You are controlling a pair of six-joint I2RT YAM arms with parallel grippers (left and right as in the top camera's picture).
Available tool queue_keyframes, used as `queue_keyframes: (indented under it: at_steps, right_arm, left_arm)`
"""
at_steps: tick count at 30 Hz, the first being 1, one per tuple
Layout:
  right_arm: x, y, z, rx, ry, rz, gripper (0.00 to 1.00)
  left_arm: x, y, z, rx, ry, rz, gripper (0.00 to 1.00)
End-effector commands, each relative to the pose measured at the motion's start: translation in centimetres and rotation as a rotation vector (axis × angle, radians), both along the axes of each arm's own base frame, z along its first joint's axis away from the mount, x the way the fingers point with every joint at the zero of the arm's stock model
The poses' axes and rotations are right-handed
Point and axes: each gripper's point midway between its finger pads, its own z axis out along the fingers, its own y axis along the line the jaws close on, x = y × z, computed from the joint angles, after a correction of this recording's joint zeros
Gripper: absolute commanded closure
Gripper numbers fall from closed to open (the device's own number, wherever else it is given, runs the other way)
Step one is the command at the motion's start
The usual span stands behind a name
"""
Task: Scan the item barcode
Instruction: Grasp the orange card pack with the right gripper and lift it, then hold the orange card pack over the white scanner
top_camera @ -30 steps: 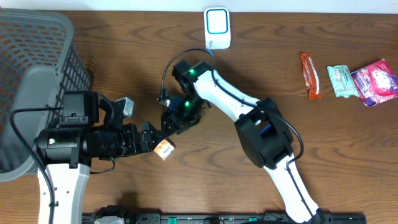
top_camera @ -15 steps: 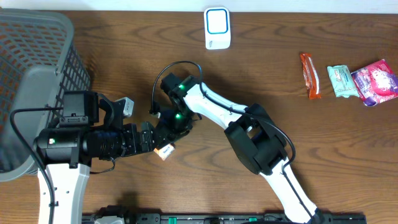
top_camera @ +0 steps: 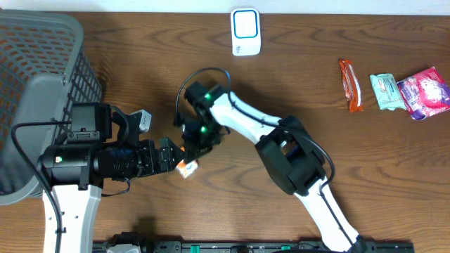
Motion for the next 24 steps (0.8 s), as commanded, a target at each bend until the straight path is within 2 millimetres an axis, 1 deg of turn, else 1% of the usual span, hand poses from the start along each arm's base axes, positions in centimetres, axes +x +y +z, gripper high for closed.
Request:
queue_keyframes:
  at_steps: [1, 5, 7, 8, 10, 11, 12, 13, 14, 18, 20, 21, 24]
  right_arm:
    - [7.7, -2.6, 2.8, -0.149, -0.311, -0.070, 0.99]
    - [15.0, -6.4, 7.1, -0.366, -0.665, -0.154, 0.99]
    - [18.9, -8.6, 9.7, -0.489, -0.864, -0.221, 0.99]
    - [22.2, -10.6, 12.1, -0.610, -1.051, -0.300, 0.99]
    - [24.9, -12.2, 14.2, -0.704, -1.210, -0.364, 0.99]
    - [25.9, -12.6, 14.9, -0.728, -1.263, -0.383, 0.99]
    - [27.0, -12.9, 15.4, -0.741, -1.312, -0.396, 0.99]
    - [27.7, -13.0, 15.7, -0.737, -1.340, -0.399, 0.99]
    - [28.9, -13.2, 15.8, -0.725, -1.368, -0.412, 0.99]
    - [31.8, -14.7, 16.2, -0.697, -1.414, -0.526, 0.99]
    - [33.2, -15.3, 16.1, -0.657, -1.421, -0.569, 0.99]
    - [34.0, -15.5, 15.7, -0.621, -1.413, -0.578, 0.99]
    - [35.7, -16.3, 15.5, -0.561, -1.423, -0.577, 0.99]
  left_arm:
    - [-0.1, 0.1, -0.2, 0.012, -0.002, -0.009, 0.02]
    - [-0.1, 0.1, -0.2, 0.012, -0.002, -0.009, 0.02]
    - [-0.1, 0.1, -0.2, 0.012, -0.002, -0.009, 0.02]
    - [-0.1, 0.1, -0.2, 0.012, -0.002, -0.009, 0.02]
    - [-0.1, 0.1, -0.2, 0.012, -0.002, -0.009, 0.02]
    - [-0.1, 0.1, -0.2, 0.012, -0.002, -0.009, 0.02]
    - [-0.1, 0.1, -0.2, 0.012, -0.002, -0.009, 0.02]
    - [-0.1, 0.1, -0.2, 0.012, -0.002, -0.009, 0.02]
    - [-0.1, 0.1, -0.2, 0.012, -0.002, -0.009, 0.02]
    - [-0.1, 0.1, -0.2, 0.012, -0.002, -0.009, 0.02]
    - [-0.1, 0.1, -0.2, 0.012, -0.002, -0.009, 0.02]
    - [-0.1, 0.1, -0.2, 0.012, -0.002, -0.009, 0.02]
    - [-0.1, 0.1, -0.2, 0.012, -0.002, -0.009, 0.02]
